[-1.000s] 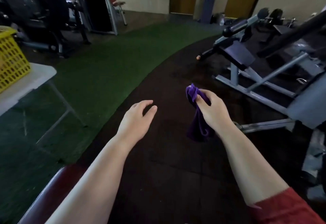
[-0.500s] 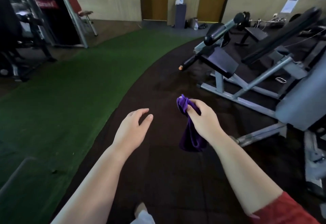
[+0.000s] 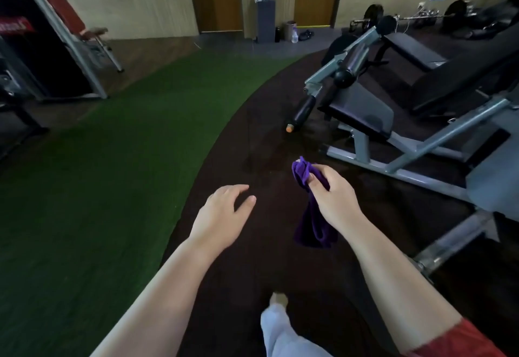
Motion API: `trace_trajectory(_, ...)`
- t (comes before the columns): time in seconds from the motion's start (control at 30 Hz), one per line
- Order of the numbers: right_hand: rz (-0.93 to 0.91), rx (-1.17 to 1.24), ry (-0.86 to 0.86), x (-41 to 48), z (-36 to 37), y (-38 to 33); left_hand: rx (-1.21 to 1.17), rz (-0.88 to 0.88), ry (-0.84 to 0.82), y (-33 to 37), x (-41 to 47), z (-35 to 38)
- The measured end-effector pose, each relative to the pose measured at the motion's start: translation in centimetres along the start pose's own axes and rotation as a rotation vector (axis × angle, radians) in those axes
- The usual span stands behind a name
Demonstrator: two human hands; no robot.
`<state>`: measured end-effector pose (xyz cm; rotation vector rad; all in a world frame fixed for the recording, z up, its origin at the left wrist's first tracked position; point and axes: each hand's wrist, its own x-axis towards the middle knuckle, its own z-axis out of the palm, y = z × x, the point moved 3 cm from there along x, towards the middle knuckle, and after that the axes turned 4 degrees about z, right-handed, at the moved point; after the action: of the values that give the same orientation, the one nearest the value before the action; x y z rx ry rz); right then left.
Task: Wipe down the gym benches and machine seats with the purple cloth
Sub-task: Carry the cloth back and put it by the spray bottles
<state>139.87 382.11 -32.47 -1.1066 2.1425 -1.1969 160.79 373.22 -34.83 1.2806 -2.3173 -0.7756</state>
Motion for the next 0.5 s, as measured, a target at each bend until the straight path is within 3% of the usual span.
trace_trajectory(0.5, -0.086, -0.030, -0.066, 47.5, 12.3, -9.2, 0.014, -0.039, 0.058, -9.6, 47.8, -5.3)
